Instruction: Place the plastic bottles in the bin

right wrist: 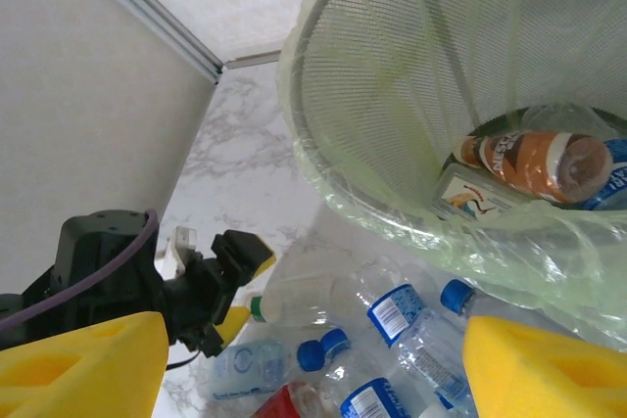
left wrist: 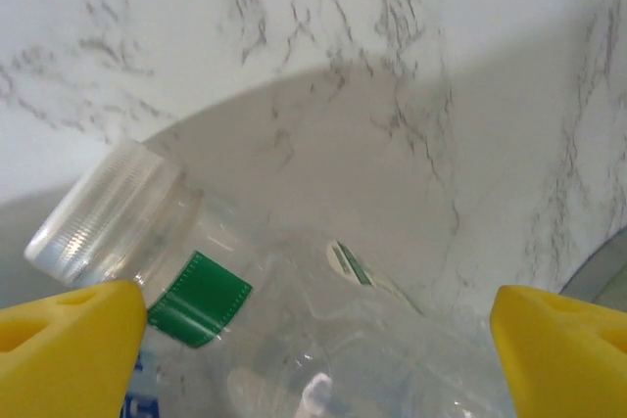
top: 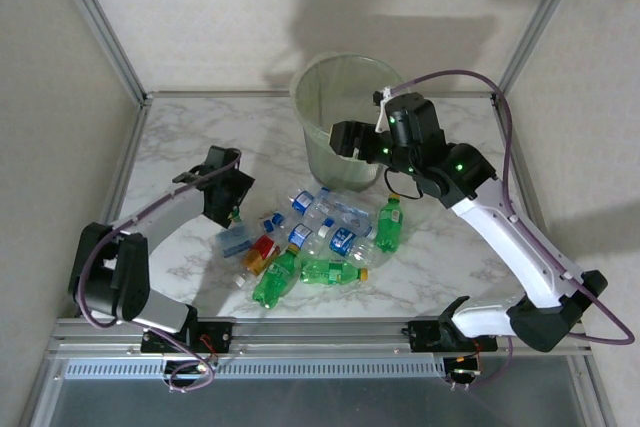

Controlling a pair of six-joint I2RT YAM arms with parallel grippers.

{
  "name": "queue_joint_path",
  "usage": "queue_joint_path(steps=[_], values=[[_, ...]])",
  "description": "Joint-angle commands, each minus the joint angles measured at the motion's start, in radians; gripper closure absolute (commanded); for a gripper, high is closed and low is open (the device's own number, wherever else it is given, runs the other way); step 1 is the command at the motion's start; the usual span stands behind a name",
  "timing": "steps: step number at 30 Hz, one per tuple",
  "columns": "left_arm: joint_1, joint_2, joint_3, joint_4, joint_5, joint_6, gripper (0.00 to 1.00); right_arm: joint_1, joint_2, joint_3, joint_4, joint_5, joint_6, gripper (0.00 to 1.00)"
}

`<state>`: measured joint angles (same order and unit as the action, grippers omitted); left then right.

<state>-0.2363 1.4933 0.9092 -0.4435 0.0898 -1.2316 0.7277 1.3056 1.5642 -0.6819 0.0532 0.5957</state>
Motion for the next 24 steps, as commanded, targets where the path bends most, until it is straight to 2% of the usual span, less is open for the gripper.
queue_joint_path(steps=[1, 7, 11, 14, 20, 24], values=[[0.020, 0.051, 0.049, 0.032, -0.027, -0.037, 0.10, 0.009, -0.016, 0.024, -0.029, 0.026, 0.017, 0.21], [0.036, 0.130, 0.176, 0.032, -0.042, 0.001, 0.11, 0.009, 0.019, 0.061, -0.042, 0.019, 0.003, 0.20], [0.035, 0.103, 0.249, -0.074, -0.098, 0.058, 0.10, 0.009, 0.040, 0.069, -0.035, 0.012, -0.005, 0.20], [0.036, 0.049, 0.227, -0.119, -0.108, 0.070, 0.09, 0.009, 0.051, 0.066, -0.019, 0.001, -0.007, 0.20], [0.004, -0.079, 0.086, -0.111, -0.064, -0.008, 0.09, 0.009, 0.087, 0.106, -0.017, -0.018, -0.038, 0.19], [-0.020, -0.053, 0.053, -0.082, -0.045, -0.037, 0.09, 0.009, 0.113, 0.135, -0.036, -0.022, -0.056, 0.19]])
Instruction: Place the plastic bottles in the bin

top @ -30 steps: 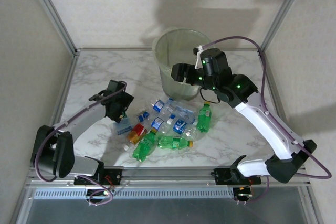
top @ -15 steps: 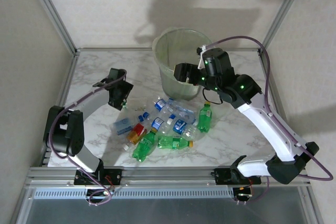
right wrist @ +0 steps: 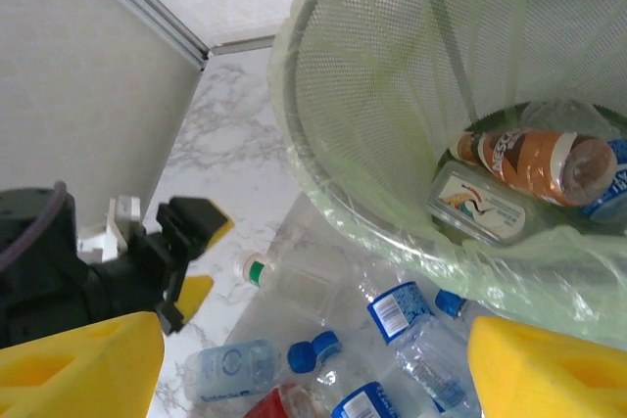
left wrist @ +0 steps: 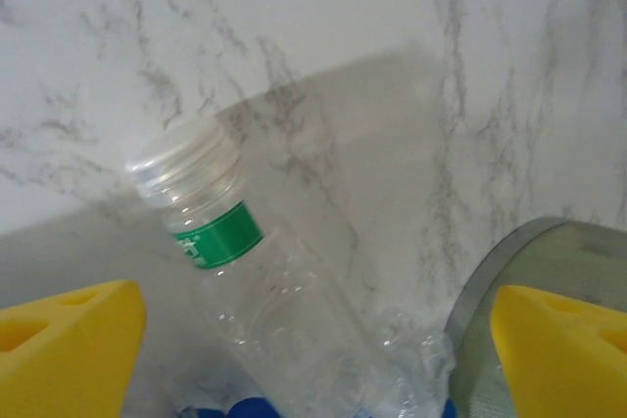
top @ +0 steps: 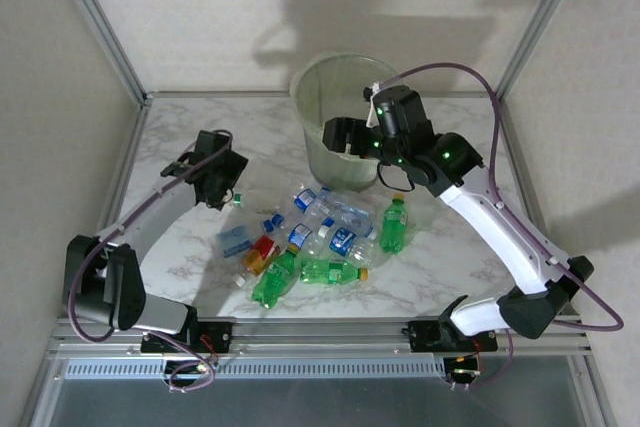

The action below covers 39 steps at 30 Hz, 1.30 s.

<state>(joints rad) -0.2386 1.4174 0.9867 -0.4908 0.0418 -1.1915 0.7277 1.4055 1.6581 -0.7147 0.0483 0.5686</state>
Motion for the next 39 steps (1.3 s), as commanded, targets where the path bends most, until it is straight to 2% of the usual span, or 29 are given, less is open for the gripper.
queue_joint_path(steps=[1, 10, 19, 28, 39], values=[[-0.021, 0.040, -0.025, -0.030, 0.010, -0.078, 0.09, 0.009, 0.011, 0.035, -0.002, -0.021, -0.030, 0.19], [-0.026, 0.160, -0.005, 0.026, 0.015, -0.084, 0.11, 0.009, -0.020, -0.050, 0.040, -0.050, -0.004, 0.18], [-0.005, 0.284, 0.049, 0.037, 0.013, -0.038, 0.18, 0.010, -0.049, -0.085, 0.055, -0.026, 0.016, 0.18], [0.005, 0.359, 0.131, 0.015, -0.001, 0.003, 0.34, 0.009, -0.071, -0.103, 0.051, 0.013, 0.027, 0.19], [0.014, 0.365, 0.134, 0.015, -0.013, 0.030, 0.49, 0.009, -0.090, -0.106, 0.040, 0.048, 0.049, 0.20]])
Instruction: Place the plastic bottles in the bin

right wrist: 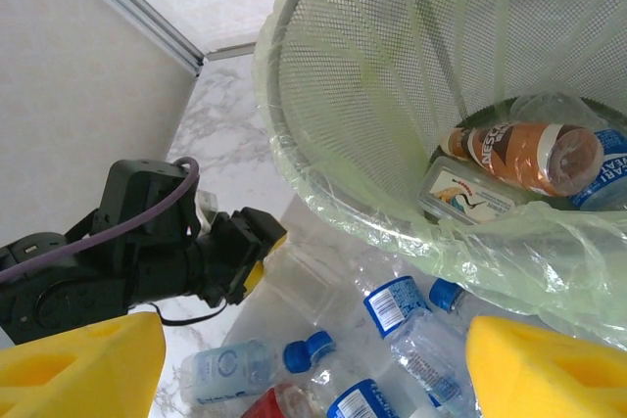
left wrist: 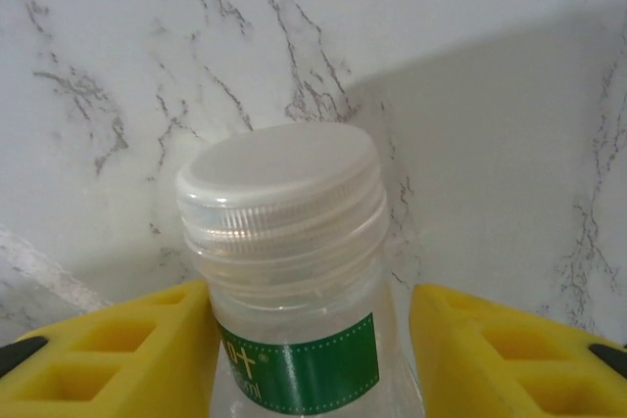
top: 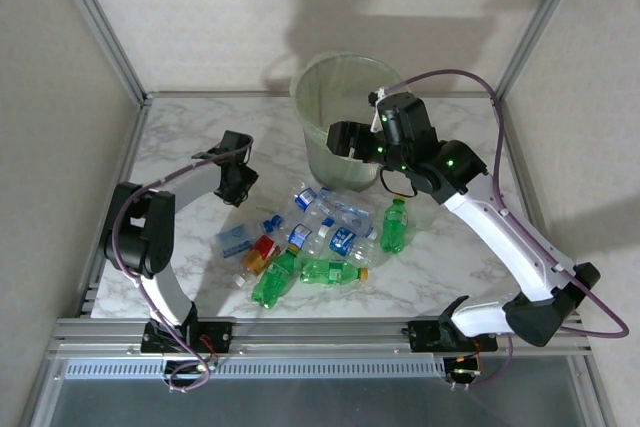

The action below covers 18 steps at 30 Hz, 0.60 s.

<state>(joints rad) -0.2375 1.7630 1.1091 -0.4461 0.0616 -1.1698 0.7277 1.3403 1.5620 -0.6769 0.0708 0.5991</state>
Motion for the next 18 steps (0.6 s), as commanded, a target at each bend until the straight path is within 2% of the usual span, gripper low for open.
queue_joint_path(steps=[1, 4, 6, 12, 18], values=[[0.015, 0.021, 0.008, -0.028, -0.035, 0.010, 0.48, 0.009, -0.026, -0.012, 0.003, 0.026, 0.021, 0.20], [0.022, 0.028, 0.003, -0.031, -0.044, 0.019, 0.36, 0.009, -0.035, -0.026, 0.005, 0.027, 0.029, 0.20], [0.027, 0.032, 0.000, -0.031, -0.053, 0.024, 0.35, 0.009, -0.041, -0.034, 0.004, 0.028, 0.033, 0.20], [0.038, 0.064, 0.014, -0.021, -0.054, 0.030, 0.44, 0.009, -0.063, -0.050, -0.001, 0.041, 0.039, 0.20], [0.044, 0.076, 0.057, -0.017, -0.043, 0.037, 0.59, 0.009, -0.063, -0.054, 0.006, 0.046, 0.044, 0.20]])
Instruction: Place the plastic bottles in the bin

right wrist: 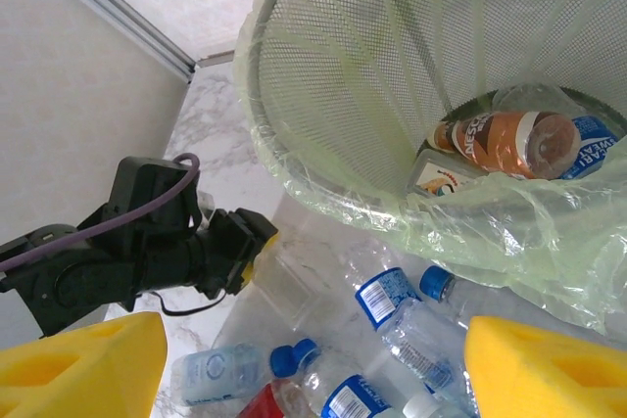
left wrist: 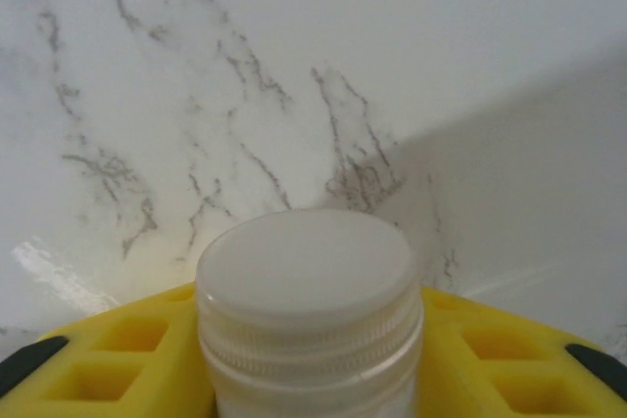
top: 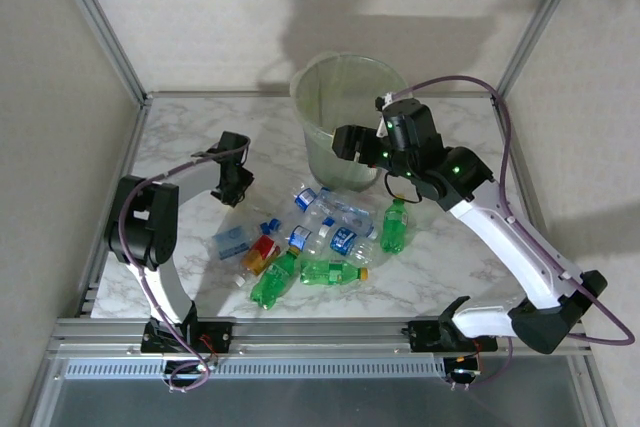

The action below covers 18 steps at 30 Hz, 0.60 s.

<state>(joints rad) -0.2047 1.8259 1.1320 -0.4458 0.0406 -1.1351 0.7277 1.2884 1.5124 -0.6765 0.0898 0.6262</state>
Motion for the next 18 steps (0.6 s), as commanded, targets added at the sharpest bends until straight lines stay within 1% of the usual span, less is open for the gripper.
queue_joint_path(steps=[1, 3, 7, 9, 12, 15, 18], values=[[0.011, 0.009, 0.045, -0.019, -0.023, 0.007, 0.62, 0.009, -0.006, 0.003, 0.005, 0.024, 0.015, 0.20], [0.013, -0.001, 0.067, -0.026, -0.026, 0.012, 0.65, 0.009, 0.000, 0.020, 0.006, 0.020, 0.010, 0.20], [0.018, -0.050, 0.103, -0.028, -0.016, 0.015, 0.68, 0.009, 0.022, 0.063, 0.005, -0.005, 0.001, 0.20], [0.019, -0.090, 0.114, -0.009, 0.011, 0.011, 0.68, 0.009, 0.033, 0.079, 0.014, -0.036, -0.003, 0.20], [0.022, -0.156, 0.137, 0.038, 0.097, 0.017, 0.70, 0.020, 0.044, 0.085, 0.049, -0.103, -0.030, 0.20], [0.025, -0.217, 0.167, 0.073, 0.199, 0.017, 0.73, 0.064, 0.065, 0.104, 0.063, -0.121, -0.071, 0.18], [0.025, -0.286, 0.176, 0.157, 0.323, 0.033, 0.73, 0.086, 0.105, 0.133, 0.054, -0.141, -0.088, 0.17]])
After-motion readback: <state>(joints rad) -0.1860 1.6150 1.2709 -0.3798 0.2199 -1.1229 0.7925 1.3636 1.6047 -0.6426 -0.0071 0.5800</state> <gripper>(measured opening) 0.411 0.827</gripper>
